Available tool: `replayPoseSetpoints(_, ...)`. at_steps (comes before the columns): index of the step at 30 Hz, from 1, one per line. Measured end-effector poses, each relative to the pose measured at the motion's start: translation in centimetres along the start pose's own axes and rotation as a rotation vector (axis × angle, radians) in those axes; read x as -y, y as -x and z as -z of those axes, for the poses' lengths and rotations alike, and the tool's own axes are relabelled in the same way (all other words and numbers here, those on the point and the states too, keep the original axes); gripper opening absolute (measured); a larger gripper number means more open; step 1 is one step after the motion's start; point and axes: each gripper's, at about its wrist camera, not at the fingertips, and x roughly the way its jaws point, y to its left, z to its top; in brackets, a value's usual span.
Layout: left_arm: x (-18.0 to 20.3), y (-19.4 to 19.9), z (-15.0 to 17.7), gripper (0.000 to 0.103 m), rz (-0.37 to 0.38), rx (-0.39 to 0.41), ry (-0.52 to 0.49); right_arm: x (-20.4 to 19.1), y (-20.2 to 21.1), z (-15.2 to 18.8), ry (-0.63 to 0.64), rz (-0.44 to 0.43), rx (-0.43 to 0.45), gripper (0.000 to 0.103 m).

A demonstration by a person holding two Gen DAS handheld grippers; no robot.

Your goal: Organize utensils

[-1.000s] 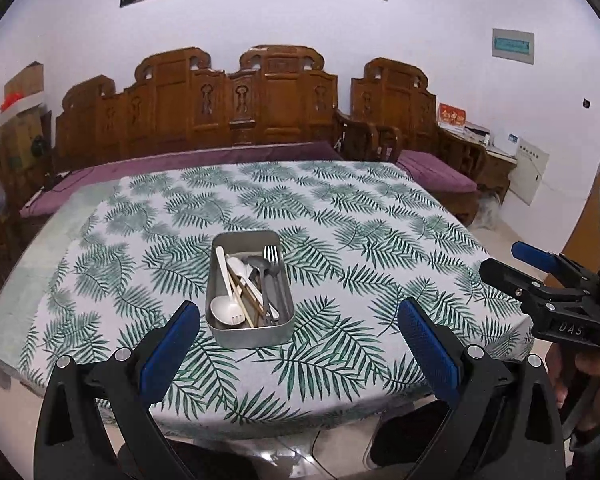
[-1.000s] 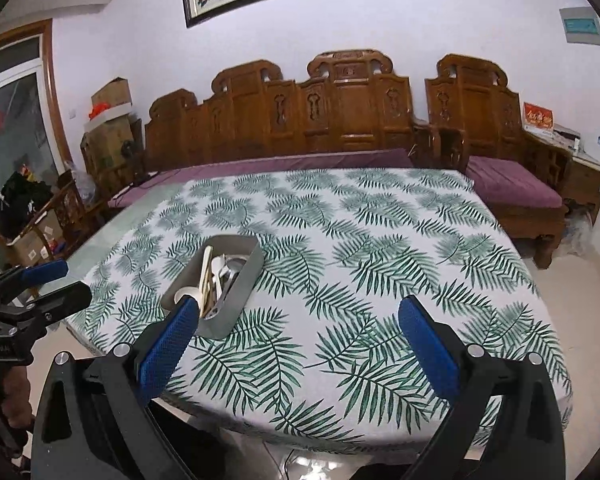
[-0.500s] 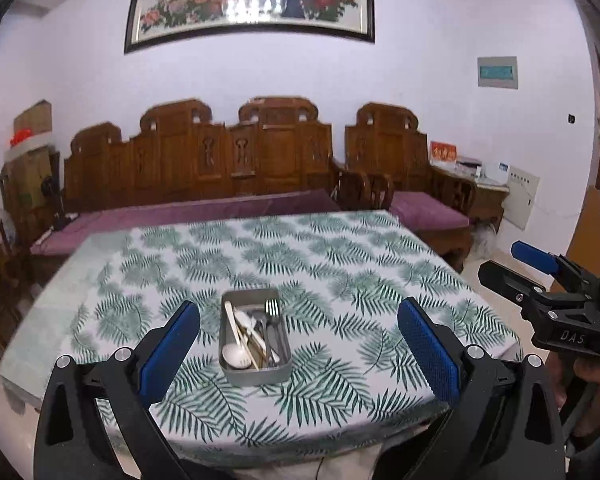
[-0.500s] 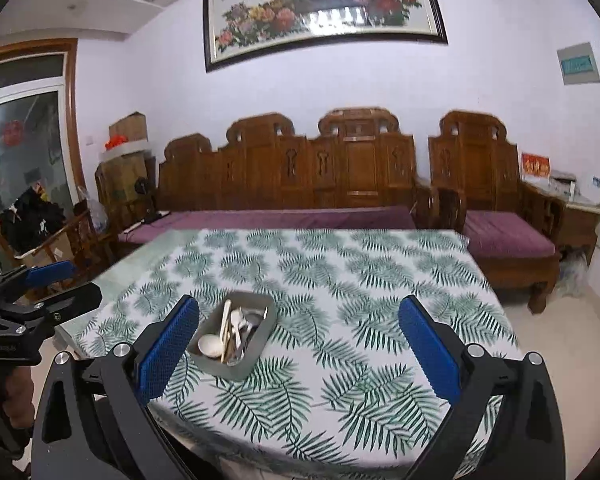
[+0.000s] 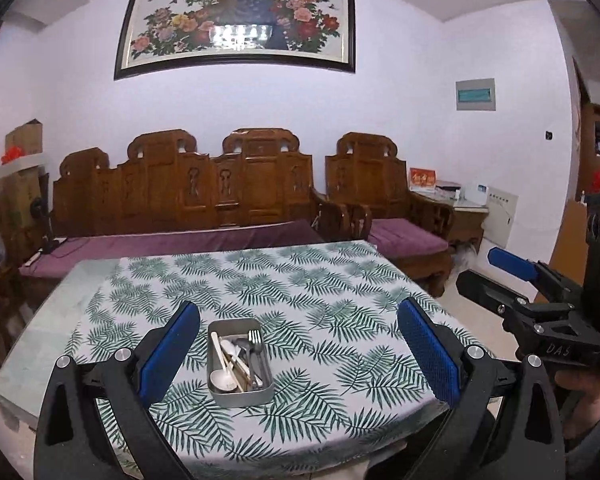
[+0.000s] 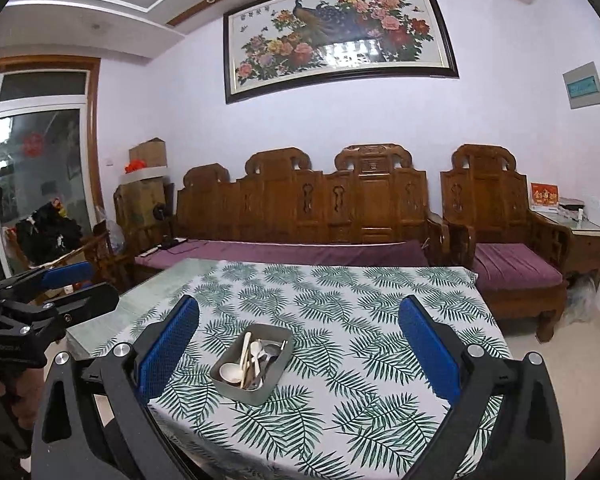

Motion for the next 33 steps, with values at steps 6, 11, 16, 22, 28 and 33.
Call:
replayPoseSetpoints(6, -0.13, 0.88, 0.25, 0.095, 0.012, 0.011, 0.008, -0.67, 0.37, -0.13, 0.003, -0.018, -0.005, 0.101)
replayPoseSetpoints(11, -0.18, 0.86, 0.44, 0.095, 0.005, 0.016, 0.011, -0.79, 0.05, 0.00, -0.003, -0.019, -0.016, 0.101)
replayPoseSetpoints(16, -0.12, 0.82, 0.52, 0.095, 0.005, 0.022, 0.014, -0.82, -0.05, 0.06, -0.003, -0.019, -0.017, 0.101)
replayPoseSetpoints(22, -0.18, 0.92, 0.60, 0.095, 0.003, 0.023, 0.021, -0.81, -0.05, 0.05, -0.004, -0.019, -0.017, 0.101)
replayPoseSetpoints(28, -0.20, 0.98, 0.64, 0.095, 0.000, 0.026, 0.025, -0.79, -0.19, 0.20, -0.005, -0.021, -0.019, 0.101)
replayPoseSetpoints(33, -0.17, 0.95, 0.66, 0.095, -0.003, 0.026, 0.024, -1.04, -0.33, 0.34, -0.005, -0.022, -0.017, 0.101)
